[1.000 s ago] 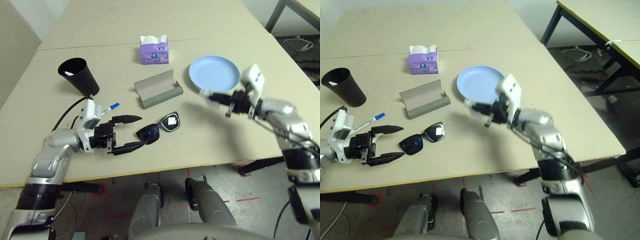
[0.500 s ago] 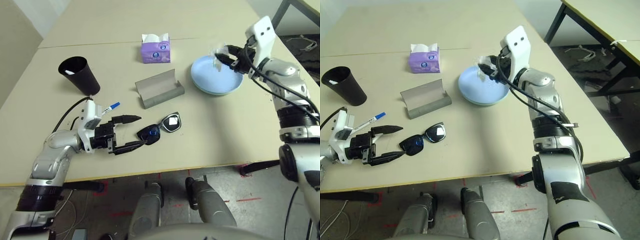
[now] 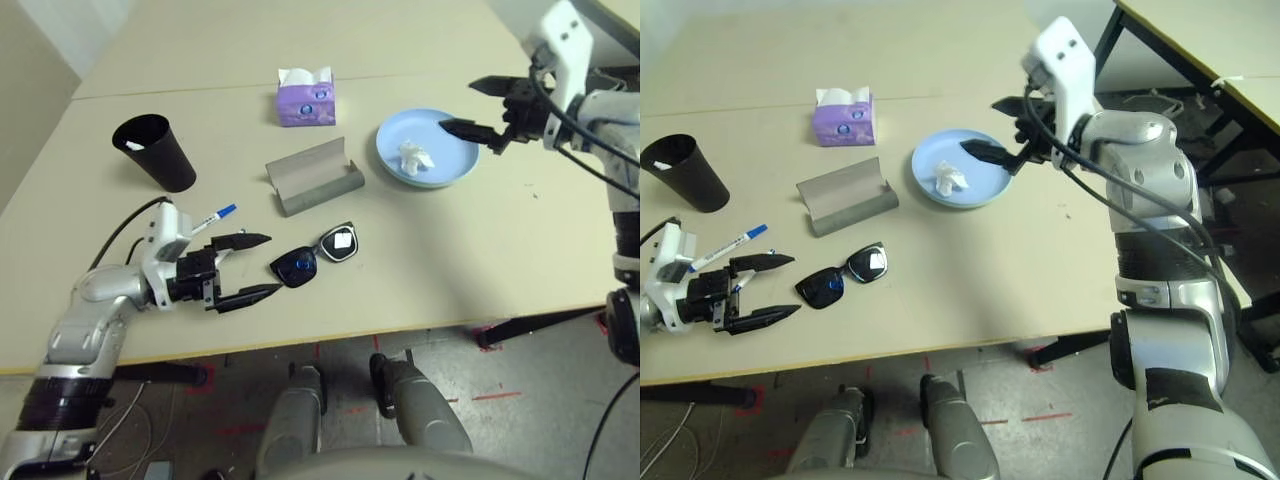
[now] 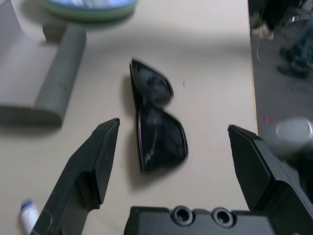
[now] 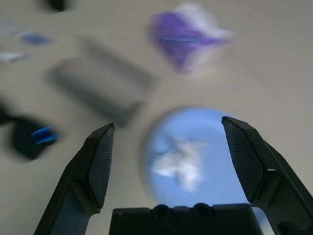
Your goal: Organize and tidy the items on the table.
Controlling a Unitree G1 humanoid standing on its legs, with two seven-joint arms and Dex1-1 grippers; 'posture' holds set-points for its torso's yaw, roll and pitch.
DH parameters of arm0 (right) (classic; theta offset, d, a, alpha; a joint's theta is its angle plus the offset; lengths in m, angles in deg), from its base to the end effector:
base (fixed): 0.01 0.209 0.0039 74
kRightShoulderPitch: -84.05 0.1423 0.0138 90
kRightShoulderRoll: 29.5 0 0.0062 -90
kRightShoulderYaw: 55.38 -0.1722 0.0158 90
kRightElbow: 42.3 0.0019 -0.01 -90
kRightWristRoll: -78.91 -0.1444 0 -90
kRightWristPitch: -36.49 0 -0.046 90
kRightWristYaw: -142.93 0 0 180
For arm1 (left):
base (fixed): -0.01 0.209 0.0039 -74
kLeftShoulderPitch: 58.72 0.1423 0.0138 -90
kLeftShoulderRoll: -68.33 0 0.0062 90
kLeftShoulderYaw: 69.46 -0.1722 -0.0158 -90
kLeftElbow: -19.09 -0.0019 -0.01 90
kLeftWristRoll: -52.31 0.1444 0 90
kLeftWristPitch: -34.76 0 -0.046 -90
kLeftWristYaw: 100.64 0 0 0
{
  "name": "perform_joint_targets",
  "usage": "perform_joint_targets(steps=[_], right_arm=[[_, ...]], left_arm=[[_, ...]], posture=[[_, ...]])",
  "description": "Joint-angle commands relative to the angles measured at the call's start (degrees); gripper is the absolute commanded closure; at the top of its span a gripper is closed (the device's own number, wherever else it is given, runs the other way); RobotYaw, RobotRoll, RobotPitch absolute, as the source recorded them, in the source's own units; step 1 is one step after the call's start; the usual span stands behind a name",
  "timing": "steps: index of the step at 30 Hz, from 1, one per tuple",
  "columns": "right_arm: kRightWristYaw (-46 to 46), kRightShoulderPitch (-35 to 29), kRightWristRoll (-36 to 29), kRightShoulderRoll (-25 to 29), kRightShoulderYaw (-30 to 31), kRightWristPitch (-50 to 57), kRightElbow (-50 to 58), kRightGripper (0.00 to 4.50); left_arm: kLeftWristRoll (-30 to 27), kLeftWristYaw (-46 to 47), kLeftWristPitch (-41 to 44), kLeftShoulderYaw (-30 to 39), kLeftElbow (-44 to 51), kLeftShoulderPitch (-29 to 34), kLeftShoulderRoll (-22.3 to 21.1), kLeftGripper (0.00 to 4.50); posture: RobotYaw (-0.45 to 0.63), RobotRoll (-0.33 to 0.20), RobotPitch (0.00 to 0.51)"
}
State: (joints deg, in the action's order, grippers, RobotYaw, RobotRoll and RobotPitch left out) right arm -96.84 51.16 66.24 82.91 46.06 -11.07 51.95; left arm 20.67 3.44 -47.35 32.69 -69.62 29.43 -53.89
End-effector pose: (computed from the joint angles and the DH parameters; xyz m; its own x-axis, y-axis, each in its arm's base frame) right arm 0.2863 -0.1637 0.3036 0.5045 0.7975 -0.3309 -0.8232 0.3286 -0.4630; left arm 0.2102 0.3075 0.1551 0.4022 -0.8829 -0.2426 0.9152 0.3801 0.1340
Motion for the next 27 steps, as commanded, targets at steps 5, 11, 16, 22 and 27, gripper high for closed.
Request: perform_joint_targets(steps=[5, 11, 16, 22, 27], right_arm=[[-2.5, 2.0, 0.2, -7.7, 12.2, 1.3, 7.5, 0.04], [-2.2, -0.5, 8.9, -10.4, 22.5, -8.5, 6.1, 0.04], [-2.4, -2.5, 16.5, -10.7, 28.3, -16.8, 3.8, 0.04], [-1.6, -3.9, 20.2, -12.9, 28.7, -21.3, -0.4, 0.04], [-0.9, -5.5, 22.1, -16.1, 28.5, -23.9, -3.8, 0.04]], left_arm=[[-0.2, -2.5, -1.6, 6.1, -0.1, 6.4, -3.3, 0.0], [-0.4, -0.4, -1.2, 8.7, 1.5, 8.5, -2.5, 0.0], [0.3, 1.2, -1.8, 7.7, 2.2, 8.9, -1.0, 0.0], [0.5, 2.8, -1.4, 6.2, 3.0, 7.6, 0.3, 0.0], [0.7, 2.6, -1.7, 5.4, 2.2, 6.7, 0.3, 0.0]], posture=[[-0.07, 0.0, 0.196], [-0.04, 0.0, 0.192], [-0.03, 0.0, 0.193], [-0.03, 0.0, 0.191], [-0.03, 0.0, 0.187]])
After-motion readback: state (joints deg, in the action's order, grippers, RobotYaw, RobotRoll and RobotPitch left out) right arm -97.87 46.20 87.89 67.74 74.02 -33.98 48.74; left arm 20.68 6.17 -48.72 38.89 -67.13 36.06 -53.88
